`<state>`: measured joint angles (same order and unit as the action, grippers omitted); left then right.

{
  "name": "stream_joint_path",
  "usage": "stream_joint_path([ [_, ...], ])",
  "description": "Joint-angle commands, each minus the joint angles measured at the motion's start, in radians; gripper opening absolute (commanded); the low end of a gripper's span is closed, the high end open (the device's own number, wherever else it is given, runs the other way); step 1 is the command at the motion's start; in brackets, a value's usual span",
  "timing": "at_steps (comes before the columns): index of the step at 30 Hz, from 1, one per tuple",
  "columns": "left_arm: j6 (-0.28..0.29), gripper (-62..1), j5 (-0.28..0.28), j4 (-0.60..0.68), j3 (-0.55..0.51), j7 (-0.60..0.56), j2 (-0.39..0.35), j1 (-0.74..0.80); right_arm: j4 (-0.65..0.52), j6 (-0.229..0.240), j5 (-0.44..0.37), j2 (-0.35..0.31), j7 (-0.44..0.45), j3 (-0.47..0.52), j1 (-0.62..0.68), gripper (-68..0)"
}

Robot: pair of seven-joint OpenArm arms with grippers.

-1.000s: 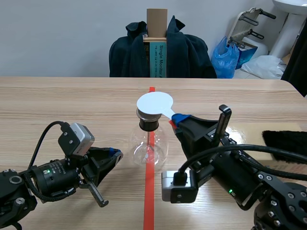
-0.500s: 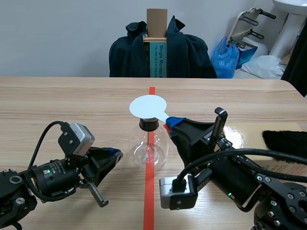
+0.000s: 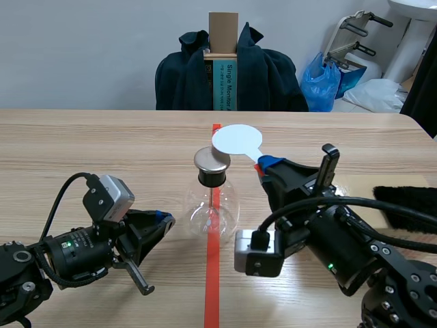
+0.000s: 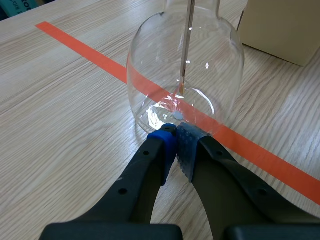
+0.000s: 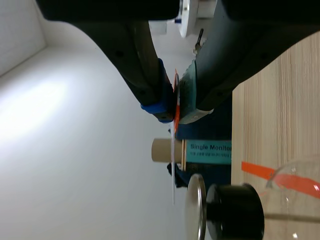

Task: Do the electroscope experiment.
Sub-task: 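Move the plate toward and away from the electroscope, then put the plate down on the right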

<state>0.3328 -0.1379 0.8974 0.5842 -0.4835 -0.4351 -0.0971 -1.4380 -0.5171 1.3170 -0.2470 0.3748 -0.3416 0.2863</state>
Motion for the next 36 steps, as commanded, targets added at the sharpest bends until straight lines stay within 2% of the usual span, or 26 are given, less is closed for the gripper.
stream_joint_path([
  [1, -0.002, -57.7, -0.007, 0.018, -0.007, -0.018, 0.002, -0.005, -0.019, -0.014, -0.008, -0.013, -0.026, 0.008, -0.009, -66.9],
  [10, -0.002, -57.7, -0.007, 0.018, -0.007, -0.018, 0.002, -0.005, -0.019, -0.025, -0.012, -0.013, -0.153, 0.018, -0.010, -66.9],
  [15, -0.002, -57.7, -0.007, 0.018, -0.007, -0.018, 0.002, -0.005, -0.031, -0.132, -0.093, -0.013, -0.152, 0.029, -0.023, -66.9],
  [17, -0.002, -57.7, -0.007, 0.018, -0.007, -0.018, 0.002, -0.005, -0.058, -0.151, -0.111, -0.013, -0.152, 0.043, -0.026, -66.9],
  [20, -0.002, -57.7, -0.007, 0.018, -0.007, -0.018, 0.002, -0.005, -0.122, -0.151, -0.131, -0.018, -0.152, 0.071, -0.025, -66.9],
  [27, -0.002, -57.7, -0.007, 0.018, -0.007, -0.018, 0.002, -0.005, -0.284, -0.149, -0.242, -0.084, -0.152, 0.113, -0.014, -66.9],
  [31, -0.002, -57.7, -0.007, 0.018, -0.007, -0.018, 0.001, -0.003, -0.324, -0.149, -0.275, -0.126, -0.153, 0.130, -0.010, -66.9],
  [36, -0.002, -57.7, -0.019, 0.019, -0.008, -0.018, -0.013, -0.002, -0.333, -0.150, -0.275, -0.178, -0.152, 0.141, 0.065, -66.9],
])
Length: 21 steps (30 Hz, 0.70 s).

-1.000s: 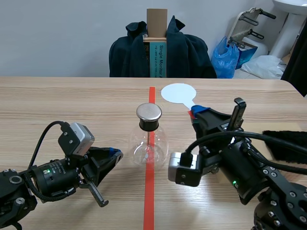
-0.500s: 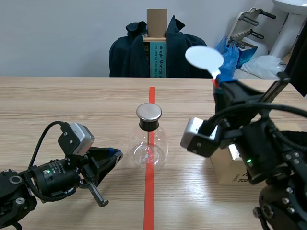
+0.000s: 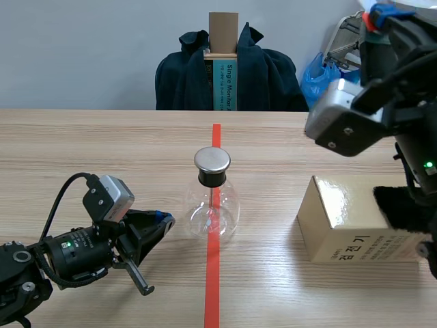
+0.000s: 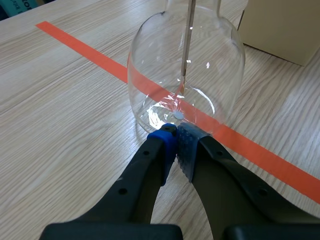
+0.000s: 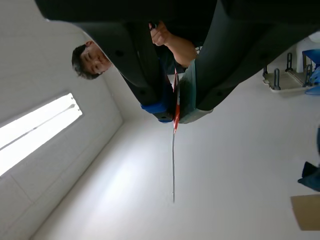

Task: Do the electroscope experiment.
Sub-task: 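Put the plate down on the right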

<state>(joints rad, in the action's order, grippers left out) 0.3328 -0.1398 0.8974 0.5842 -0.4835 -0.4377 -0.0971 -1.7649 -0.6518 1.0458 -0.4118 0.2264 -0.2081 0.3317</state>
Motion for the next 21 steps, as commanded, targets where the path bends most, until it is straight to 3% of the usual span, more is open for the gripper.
stream_joint_path([
  [1, -0.002, -57.7, -0.029, 0.022, -0.008, -0.018, -0.017, 0.000, -0.007, -0.016, -0.004, -0.021, -0.004, 0.008, 0.040, -66.9],
  [8, -0.002, -57.7, -0.066, 0.117, -0.026, -0.018, -0.093, 0.066, -0.010, -0.130, -0.069, -0.052, -0.004, 0.044, 0.204, -66.9],
  [14, -0.002, -57.7, -0.081, 0.308, -0.085, -0.018, -0.177, 0.194, -0.010, -0.131, -0.092, -0.065, -0.003, 0.101, 0.381, -66.9],
  [16, -0.003, -53.4, -0.089, 0.377, -0.117, -0.019, -0.208, 0.244, -0.010, -0.131, -0.115, -0.064, -0.003, 0.113, 0.433, -66.9],
  [21, -0.009, -33.7, -0.111, 0.549, -0.212, -0.039, -0.281, 0.377, -0.010, -0.131, -0.185, -0.064, -0.005, 0.135, 0.533, -66.8],
])
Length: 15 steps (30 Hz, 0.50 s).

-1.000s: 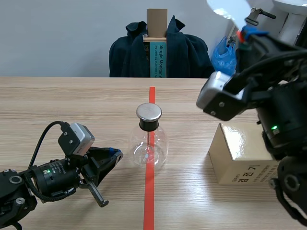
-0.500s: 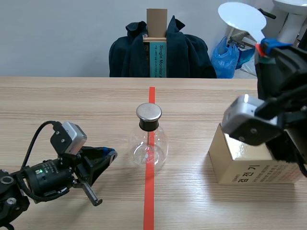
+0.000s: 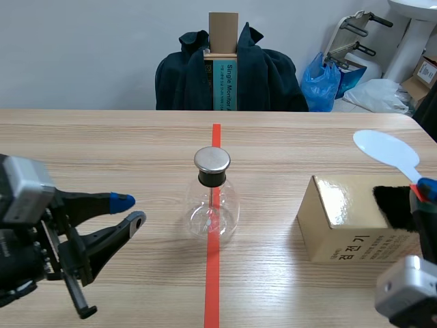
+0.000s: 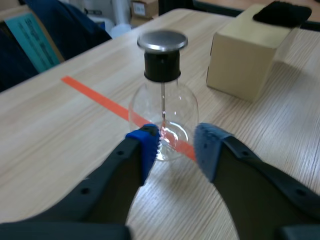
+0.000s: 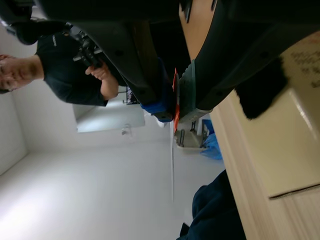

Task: Do the electroscope experiment.
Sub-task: 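Put the plate down on the right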

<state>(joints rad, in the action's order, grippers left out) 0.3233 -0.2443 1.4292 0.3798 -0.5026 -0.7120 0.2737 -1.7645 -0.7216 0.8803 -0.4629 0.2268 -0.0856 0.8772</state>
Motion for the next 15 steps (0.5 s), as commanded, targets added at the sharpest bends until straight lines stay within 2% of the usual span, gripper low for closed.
stream_joint_path([
  [1, 0.001, -29.1, -0.006, 0.050, -0.027, -0.027, -0.021, 0.031, -0.010, -0.061, -0.039, -0.013, -0.010, 0.013, -0.003, -66.8],
  [3, -0.001, -15.3, -0.008, 0.113, -0.063, -0.038, -0.051, 0.078, -0.010, -0.061, -0.063, -0.013, -0.026, 0.013, 0.007, -65.0],
  [4, -0.015, -10.0, -0.019, 0.143, -0.078, -0.047, -0.066, 0.103, -0.010, -0.061, -0.066, -0.013, -0.038, 0.013, 0.007, -63.0],
  [5, -0.037, -7.5, -0.030, 0.171, -0.090, -0.048, -0.078, 0.128, -0.010, -0.061, -0.066, -0.013, -0.051, 0.013, 0.006, -61.9],
  [7, -0.078, -4.1, -0.029, 0.223, -0.117, -0.047, -0.106, 0.184, -0.009, -0.057, -0.066, -0.013, -0.067, 0.013, 0.003, -61.9],
  [9, -0.087, 0.9, -0.029, 0.265, -0.145, -0.047, -0.134, 0.241, -0.006, -0.027, -0.066, -0.011, -0.089, 0.007, -0.014, -61.9],
  [13, -0.131, 1.4, -0.021, 0.360, -0.203, -0.003, -0.190, 0.353, 0.033, 0.040, -0.061, 0.002, -0.145, -0.027, -0.101, -61.9],
  [15, -0.156, 1.4, -0.022, 0.410, -0.242, 0.025, -0.214, 0.410, 0.072, 0.057, -0.046, 0.011, -0.155, -0.047, -0.151, -61.9],
])
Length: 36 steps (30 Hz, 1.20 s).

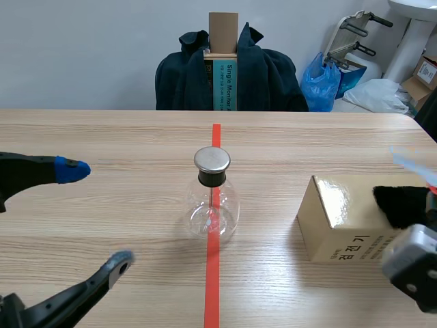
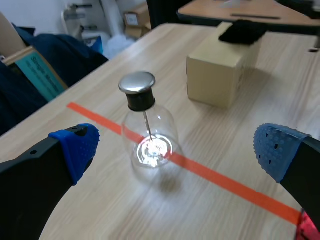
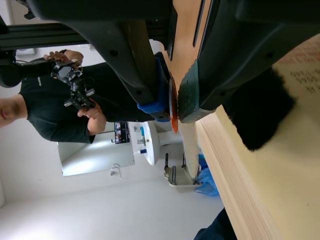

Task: Do the electroscope experiment.
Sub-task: 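Put the plate down on the right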

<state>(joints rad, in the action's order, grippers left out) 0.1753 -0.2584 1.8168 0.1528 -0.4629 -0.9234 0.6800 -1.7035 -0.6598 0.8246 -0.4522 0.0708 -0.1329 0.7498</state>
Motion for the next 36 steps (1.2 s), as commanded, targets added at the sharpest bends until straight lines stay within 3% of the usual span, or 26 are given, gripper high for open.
stream_joint_path([
  [1, -0.010, 1.4, -0.008, 0.048, -0.037, 0.002, -0.014, 0.033, 0.032, 0.001, 0.014, 0.003, 0.002, -0.010, -0.046, -61.9],
  [10, -0.027, 1.4, -0.011, 0.237, -0.209, 0.136, -0.047, 0.245, 0.190, 0.003, 0.055, 0.042, 0.068, -0.094, -0.168, -62.0],
  [15, -0.028, 1.4, -0.011, 0.246, -0.216, 0.171, -0.046, 0.250, 0.225, 0.002, 0.070, 0.048, 0.130, -0.127, -0.168, -62.0],
  [22, -0.032, 1.4, -0.010, 0.246, -0.217, 0.176, -0.032, 0.250, 0.225, -0.013, 0.068, 0.048, 0.101, -0.130, -0.168, -61.7],
  [24, -0.032, 1.4, -0.010, 0.246, -0.217, 0.176, -0.032, 0.250, 0.225, -0.013, 0.068, 0.048, 0.080, -0.130, -0.168, -57.0],
  [30, -0.032, 1.4, -0.011, 0.246, -0.217, 0.176, -0.032, 0.250, 0.225, -0.018, 0.069, 0.048, 0.054, -0.130, -0.168, -32.8],
  [36, -0.035, 1.4, -0.011, 0.246, -0.217, 0.176, -0.032, 0.250, 0.225, -0.090, 0.082, 0.048, 0.055, -0.130, -0.168, -16.6],
])
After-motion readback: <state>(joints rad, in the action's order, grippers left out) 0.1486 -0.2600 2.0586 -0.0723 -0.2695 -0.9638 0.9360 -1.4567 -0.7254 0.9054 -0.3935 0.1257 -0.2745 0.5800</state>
